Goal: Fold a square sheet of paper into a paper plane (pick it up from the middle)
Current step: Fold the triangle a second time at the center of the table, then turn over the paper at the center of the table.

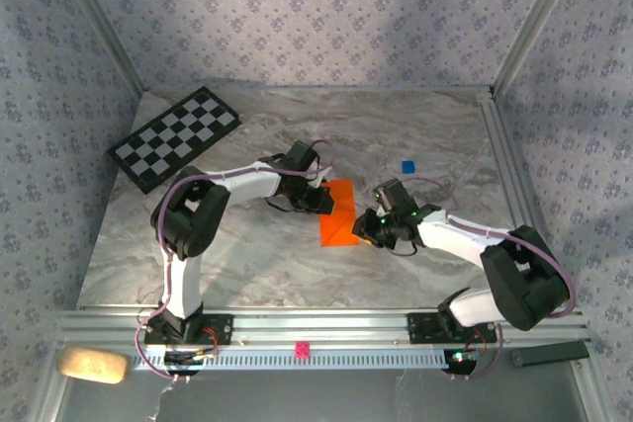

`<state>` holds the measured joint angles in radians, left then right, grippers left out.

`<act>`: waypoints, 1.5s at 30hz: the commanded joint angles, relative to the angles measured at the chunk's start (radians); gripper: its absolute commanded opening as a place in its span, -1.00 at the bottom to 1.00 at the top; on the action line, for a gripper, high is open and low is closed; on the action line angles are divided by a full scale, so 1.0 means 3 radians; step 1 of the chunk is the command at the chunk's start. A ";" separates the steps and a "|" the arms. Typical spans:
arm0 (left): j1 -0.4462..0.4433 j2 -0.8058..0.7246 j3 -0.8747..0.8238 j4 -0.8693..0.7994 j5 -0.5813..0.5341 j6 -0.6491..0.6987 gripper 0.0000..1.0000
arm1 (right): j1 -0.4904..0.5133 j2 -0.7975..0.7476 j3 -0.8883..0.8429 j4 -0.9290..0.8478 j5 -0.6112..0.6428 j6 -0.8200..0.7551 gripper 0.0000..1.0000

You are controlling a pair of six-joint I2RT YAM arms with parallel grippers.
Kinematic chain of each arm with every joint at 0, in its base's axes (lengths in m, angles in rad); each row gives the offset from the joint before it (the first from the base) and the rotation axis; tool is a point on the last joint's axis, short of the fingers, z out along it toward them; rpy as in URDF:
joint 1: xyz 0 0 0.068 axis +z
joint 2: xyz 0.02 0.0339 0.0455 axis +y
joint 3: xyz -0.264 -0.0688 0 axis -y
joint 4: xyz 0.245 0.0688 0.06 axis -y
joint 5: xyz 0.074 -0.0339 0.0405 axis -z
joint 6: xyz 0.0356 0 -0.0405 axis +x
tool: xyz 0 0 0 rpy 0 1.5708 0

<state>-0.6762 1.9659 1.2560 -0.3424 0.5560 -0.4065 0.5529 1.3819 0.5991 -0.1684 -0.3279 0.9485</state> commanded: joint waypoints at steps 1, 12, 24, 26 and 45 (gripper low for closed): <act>-0.0002 0.0110 0.0057 -0.0118 -0.0015 0.0138 -0.82 | 0.0019 0.0074 0.0074 -0.0112 -0.0002 0.0121 -0.45; -0.0007 0.0164 -0.0125 -0.0035 -0.0048 0.0143 -0.83 | 0.0066 0.0227 0.0107 -0.0011 -0.0014 0.0177 -0.40; -0.0007 0.0171 -0.0153 0.0023 -0.0048 0.0130 -0.83 | 0.0058 0.0438 0.0226 0.0405 -0.0177 0.0231 -0.36; -0.0011 0.0176 -0.0148 0.0011 -0.0046 0.0133 -0.83 | 0.0056 0.0439 0.0231 0.0508 -0.0187 0.0233 -0.35; -0.0004 0.0151 -0.0167 0.0044 -0.0043 0.0117 -0.84 | -0.0165 0.0780 0.0416 0.0827 -0.0318 0.0105 -0.18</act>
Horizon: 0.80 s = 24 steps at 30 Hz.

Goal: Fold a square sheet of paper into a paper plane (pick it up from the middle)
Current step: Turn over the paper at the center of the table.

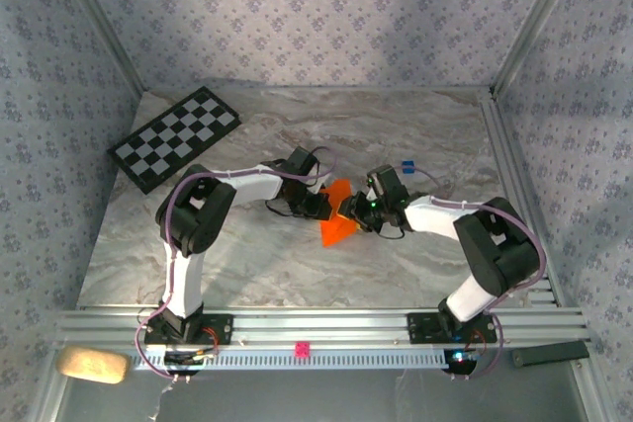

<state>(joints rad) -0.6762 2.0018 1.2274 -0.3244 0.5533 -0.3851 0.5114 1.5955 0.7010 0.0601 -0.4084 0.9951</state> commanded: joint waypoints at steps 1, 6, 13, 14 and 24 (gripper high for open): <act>-0.0002 0.0026 -0.0072 -0.0013 -0.0035 0.0041 -0.84 | -0.0032 0.0076 0.0078 0.0057 -0.0039 -0.0041 -0.19; -0.0001 0.0006 -0.0088 0.0013 -0.0033 0.0031 -0.84 | -0.0057 0.0128 -0.0005 0.0209 -0.0038 -0.0009 -0.29; -0.0001 -0.0010 -0.0108 0.0053 -0.0011 0.0011 -0.83 | -0.0131 0.0206 -0.0102 0.0459 -0.0067 -0.0007 -0.42; -0.0006 -0.0015 -0.0116 0.0058 -0.0011 0.0003 -0.82 | -0.0144 0.0215 -0.0116 0.0489 -0.0070 -0.0012 -0.45; 0.0052 -0.0064 -0.0215 0.0299 0.0121 -0.0149 -0.78 | -0.0201 0.0303 -0.0152 0.0669 -0.0194 -0.0091 -0.72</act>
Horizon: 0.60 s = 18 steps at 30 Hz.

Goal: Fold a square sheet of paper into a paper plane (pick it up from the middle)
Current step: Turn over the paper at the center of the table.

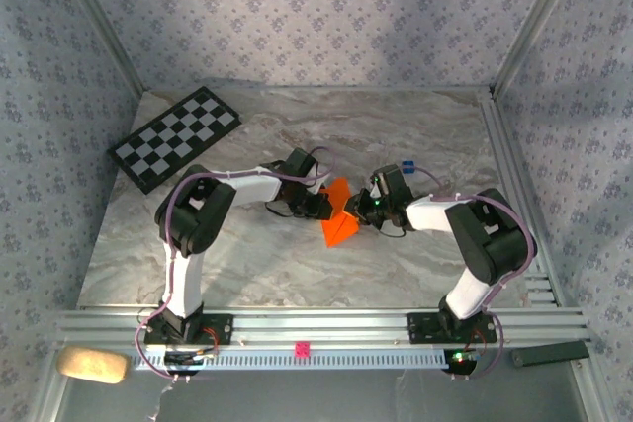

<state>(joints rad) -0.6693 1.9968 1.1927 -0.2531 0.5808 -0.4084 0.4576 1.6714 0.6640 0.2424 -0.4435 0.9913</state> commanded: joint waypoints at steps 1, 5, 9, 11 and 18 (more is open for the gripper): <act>0.0037 -0.0076 -0.0118 0.0095 0.0038 -0.0089 -0.77 | -0.0027 0.0044 -0.0035 0.0075 -0.0084 -0.0094 -0.76; 0.0040 -0.0227 -0.0162 0.0159 0.0021 -0.0091 -0.68 | -0.0055 -0.0022 -0.0059 0.0059 -0.0087 -0.0145 -0.85; 0.0038 -0.0519 -0.0307 0.0319 -0.0154 -0.0129 -0.59 | -0.0089 -0.0212 -0.0047 -0.0084 -0.0078 -0.0323 -0.88; 0.0025 -0.0785 -0.0509 0.0581 -0.0379 -0.0152 -0.53 | -0.0104 -0.0406 -0.0060 -0.0211 0.0017 -0.0491 -0.89; 0.0025 -0.1690 -0.1050 0.0963 -0.1297 -0.0136 0.01 | -0.0028 -0.1108 0.0277 -0.1302 0.0815 -0.1525 -0.87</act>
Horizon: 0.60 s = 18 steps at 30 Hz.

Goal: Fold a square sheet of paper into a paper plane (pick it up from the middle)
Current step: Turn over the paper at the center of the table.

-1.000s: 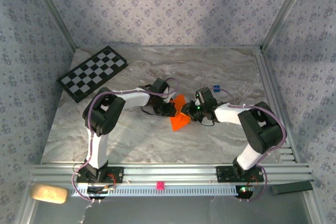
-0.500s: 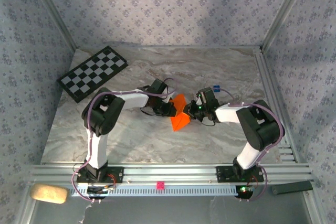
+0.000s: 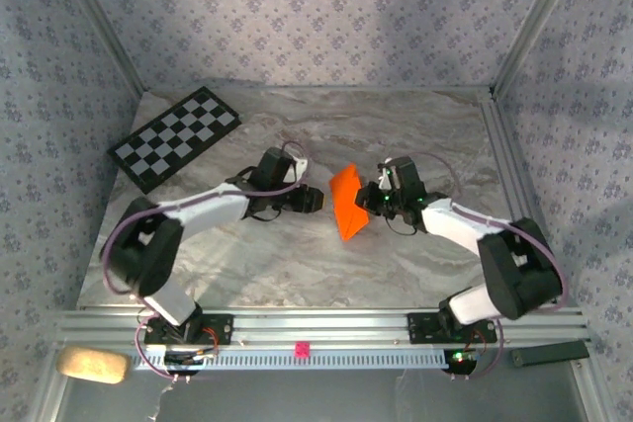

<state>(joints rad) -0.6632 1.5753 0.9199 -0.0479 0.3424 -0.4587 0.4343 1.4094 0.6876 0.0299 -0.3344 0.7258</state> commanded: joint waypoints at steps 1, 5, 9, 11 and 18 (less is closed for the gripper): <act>0.0006 -0.0397 -0.0217 0.0326 -0.0617 0.0031 0.08 | 0.0078 -0.0301 0.0240 -0.0686 0.0563 -0.0743 -0.87; 0.0010 -0.0867 -0.0476 0.0397 -0.1056 0.0077 0.25 | 0.0279 -0.0515 0.0429 -0.1043 0.1100 -0.1181 -0.88; 0.0013 -0.1282 -0.0681 0.0415 -0.1511 0.0144 0.52 | 0.0529 -0.0540 0.0624 -0.1364 0.1678 -0.1371 -0.89; 0.0024 -0.1435 -0.0732 0.0394 -0.1579 0.0277 0.55 | 0.0629 -0.0489 0.0733 -0.1537 0.1919 -0.1428 -0.89; 0.0067 -0.1860 -0.1016 0.0503 -0.1851 0.0157 0.99 | 0.0925 -0.0310 0.1003 -0.1883 0.2582 -0.1532 -0.90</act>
<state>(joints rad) -0.6521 1.0508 0.6342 0.0807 -0.1387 -0.3923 0.6853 1.2953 0.9466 -0.4412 0.2939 0.3119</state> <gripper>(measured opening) 0.994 0.054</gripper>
